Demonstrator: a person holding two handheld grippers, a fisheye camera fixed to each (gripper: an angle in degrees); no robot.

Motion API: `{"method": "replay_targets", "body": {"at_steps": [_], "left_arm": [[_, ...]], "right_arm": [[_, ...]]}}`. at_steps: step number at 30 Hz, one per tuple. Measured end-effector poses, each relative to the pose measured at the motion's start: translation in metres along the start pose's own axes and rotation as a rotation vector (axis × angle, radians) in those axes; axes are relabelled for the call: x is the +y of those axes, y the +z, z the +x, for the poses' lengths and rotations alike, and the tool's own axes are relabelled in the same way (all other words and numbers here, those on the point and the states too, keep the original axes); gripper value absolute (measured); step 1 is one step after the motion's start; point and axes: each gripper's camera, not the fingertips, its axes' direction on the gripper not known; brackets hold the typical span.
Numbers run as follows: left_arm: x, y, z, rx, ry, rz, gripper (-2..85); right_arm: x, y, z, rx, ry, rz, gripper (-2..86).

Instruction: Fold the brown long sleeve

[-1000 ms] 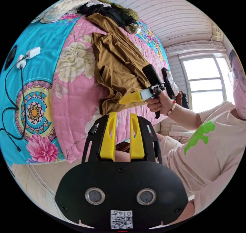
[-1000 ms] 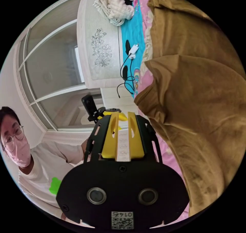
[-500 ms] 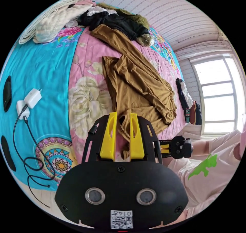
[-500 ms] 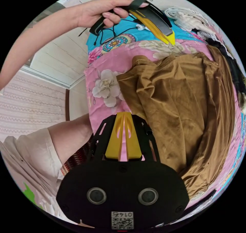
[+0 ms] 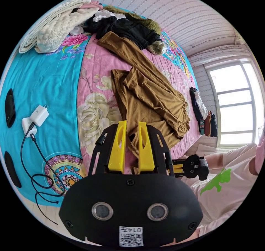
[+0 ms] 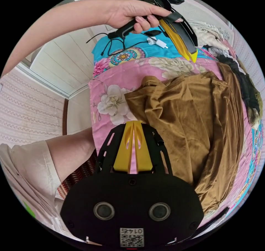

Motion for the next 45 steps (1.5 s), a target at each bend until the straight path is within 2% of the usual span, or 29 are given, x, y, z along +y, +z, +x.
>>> {"method": "replay_targets", "body": {"at_steps": [4, 7, 15, 24, 31, 35, 42, 44, 45], "left_arm": [[-0.003, -0.011, 0.002, 0.003, 0.003, 0.003, 7.1], [-0.006, -0.016, 0.004, 0.003, 0.007, -0.003, 7.0], [-0.011, -0.028, 0.006, 0.009, -0.002, -0.018, 6.8], [-0.021, -0.045, 0.011, 0.014, 0.004, -0.022, 6.5], [-0.033, -0.058, 0.016, 0.029, -0.006, -0.015, 6.5], [-0.041, -0.061, 0.021, 0.029, 0.001, -0.028, 6.4], [-0.054, -0.068, 0.03, 0.031, 0.001, -0.031, 6.4], [-0.059, -0.071, 0.034, 0.027, 0.001, -0.029, 6.4], [-0.06, -0.072, 0.035, 0.026, 0.0, -0.028, 6.3]], "right_arm": [[-0.002, 0.001, -0.041, -0.016, -0.103, -0.014, -0.1], [-0.009, 0.005, -0.048, 0.088, -0.061, 0.026, 1.0], [-0.038, 0.041, -0.067, 0.169, -0.062, -0.098, 7.7], [-0.034, 0.03, -0.085, 0.207, -0.03, -0.029, 0.3], [-0.031, 0.025, -0.094, 0.214, -0.067, -0.038, 1.0], [-0.029, 0.023, -0.09, 0.248, -0.055, -0.039, 4.0], [-0.018, 0.025, -0.079, 0.185, -0.073, -0.088, 10.1], [-0.016, 0.027, -0.074, 0.182, -0.064, -0.107, 8.6], [-0.014, 0.025, -0.07, 0.19, -0.053, -0.097, 4.1]]}}
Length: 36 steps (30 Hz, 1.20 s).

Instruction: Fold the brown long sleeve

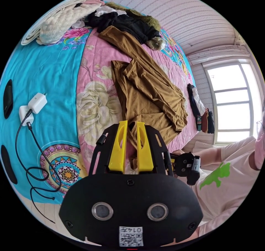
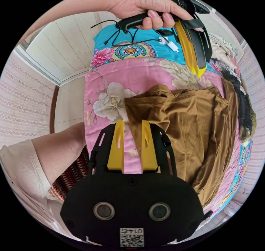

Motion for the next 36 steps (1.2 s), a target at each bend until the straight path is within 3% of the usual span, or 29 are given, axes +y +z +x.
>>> {"method": "replay_targets", "body": {"at_steps": [6, 12, 19, 24, 26, 30, 32, 36], "left_arm": [[-0.018, -0.008, 0.013, -0.018, 0.005, 0.015, 6.2], [-0.063, -0.008, 0.026, -0.045, 0.005, 0.052, 7.7], [-0.158, 0.008, 0.048, -0.331, 0.054, 0.012, 10.5], [-0.205, 0.026, 0.054, -0.333, 0.034, 0.003, 10.6], [-0.222, 0.046, 0.057, -0.369, 0.012, -0.072, 9.3], [-0.239, 0.042, 0.069, -0.379, 0.013, -0.049, 1.4], [-0.247, 0.027, 0.077, -0.384, -0.008, 0.036, 0.4], [-0.259, 0.041, 0.08, -0.42, -0.027, -0.023, 1.3]], "right_arm": [[0.017, -0.022, 0.002, -0.057, -0.063, 0.018, 0.6], [0.041, -0.022, 0.03, -0.179, -0.015, -0.041, 5.0], [0.079, -0.044, 0.068, -0.256, 0.039, -0.03, 5.8], [0.11, -0.056, 0.097, -0.301, 0.106, -0.042, 7.2], [0.119, -0.059, 0.107, -0.311, 0.12, -0.046, 7.1], [0.142, -0.069, 0.13, -0.331, 0.14, -0.04, 6.0], [0.151, -0.073, 0.14, -0.338, 0.148, -0.038, 5.6], [0.174, -0.085, 0.165, -0.351, 0.184, -0.034, 5.4]]}}
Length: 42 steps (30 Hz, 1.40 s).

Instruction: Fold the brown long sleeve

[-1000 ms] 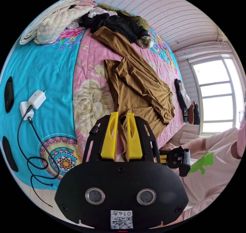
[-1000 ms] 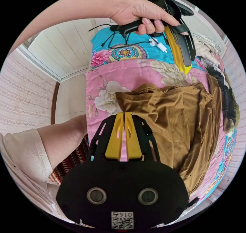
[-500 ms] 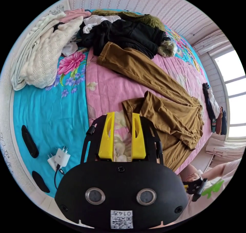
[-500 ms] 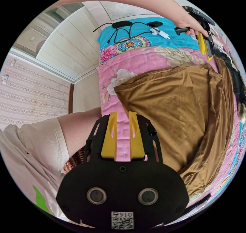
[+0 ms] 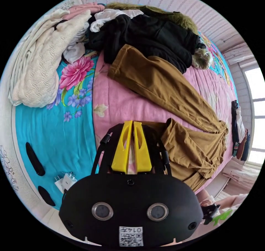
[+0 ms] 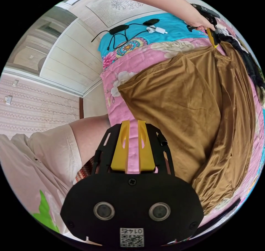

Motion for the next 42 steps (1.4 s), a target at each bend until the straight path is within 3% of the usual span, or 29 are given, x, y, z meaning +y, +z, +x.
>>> {"method": "replay_targets", "body": {"at_steps": [4, 7, 10, 14, 20, 23, 30, 33, 35, 39, 42], "left_arm": [[0.002, -0.018, 0.005, 0.074, -0.003, 0.057, 13.8], [0.01, -0.04, 0.007, 0.035, -0.011, 0.082, 16.5], [0.016, -0.061, 0.028, 0.071, 0.094, 0.122, 13.3], [0.004, -0.057, 0.077, 0.165, 0.276, 0.017, 12.0], [-0.025, -0.033, 0.136, -0.124, 0.515, -0.035, 13.3], [-0.035, -0.021, 0.153, -0.152, 0.576, -0.053, 11.1], [-0.062, 0.0, 0.154, -0.095, 0.502, -0.126, 14.5], [-0.07, 0.003, 0.158, -0.053, 0.494, -0.117, 9.6], [-0.075, 0.008, 0.163, -0.041, 0.497, -0.136, 1.1], [-0.08, 0.003, 0.168, -0.057, 0.489, -0.099, -0.5], [-0.084, -0.003, 0.165, -0.051, 0.467, -0.1, -0.8]], "right_arm": [[0.022, -0.021, 0.021, 0.002, 0.04, 0.013, 5.8], [0.049, -0.047, 0.044, 0.019, 0.108, 0.048, 5.7], [0.081, -0.072, 0.068, 0.034, 0.205, 0.078, 5.1], [0.117, -0.094, 0.094, 0.04, 0.312, 0.081, 3.9], [0.143, -0.108, 0.102, 0.024, 0.296, 0.036, 3.1], [0.151, -0.115, 0.105, -0.002, 0.285, 0.028, 2.8], [0.169, -0.141, 0.117, -0.022, 0.278, 0.033, 2.1], [0.177, -0.153, 0.124, -0.014, 0.29, 0.041, 1.7], [0.182, -0.161, 0.13, -0.006, 0.303, 0.053, 1.5], [0.208, -0.2, 0.16, 0.144, 0.435, 0.151, 1.3], [0.236, -0.227, 0.2, 0.129, 0.571, 0.23, 4.7]]}}
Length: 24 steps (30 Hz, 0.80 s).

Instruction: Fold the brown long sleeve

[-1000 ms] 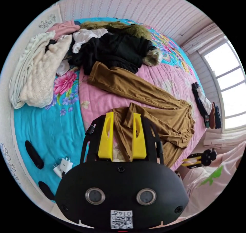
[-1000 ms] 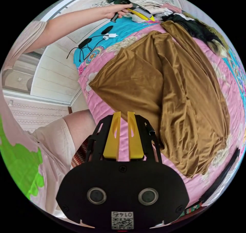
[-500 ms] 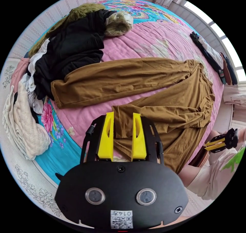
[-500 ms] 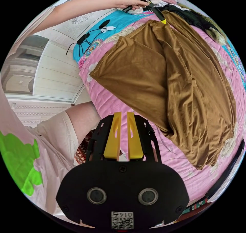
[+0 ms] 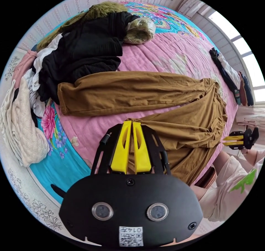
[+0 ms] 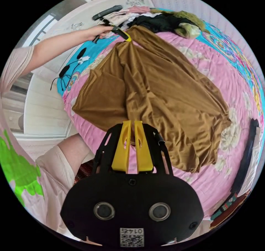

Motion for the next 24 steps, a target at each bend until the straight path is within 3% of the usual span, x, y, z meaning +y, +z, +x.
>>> {"method": "replay_targets", "body": {"at_steps": [4, 10, 15, 20, 24], "left_arm": [[0.001, -0.006, -0.007, 0.013, -0.028, 0.012, -0.9], [-0.001, -0.003, -0.013, 0.018, -0.057, 0.006, -0.9], [-0.001, -0.004, -0.019, 0.027, -0.08, 0.002, -0.9], [-0.001, -0.002, -0.032, 0.039, -0.13, 0.02, -0.9], [-0.005, 0.023, -0.047, 0.128, -0.211, -0.02, -0.8]], "right_arm": [[-0.005, -0.013, 0.045, 0.051, 0.046, 0.002, 7.6], [-0.015, 0.006, 0.071, 0.12, -0.078, -0.235, 7.4], [-0.018, -0.028, 0.073, 0.205, -0.088, -0.204, 0.8], [-0.015, -0.051, 0.09, 0.299, 0.004, -0.088, 0.7], [-0.014, -0.047, 0.109, 0.228, 0.078, -0.132, 3.3]]}}
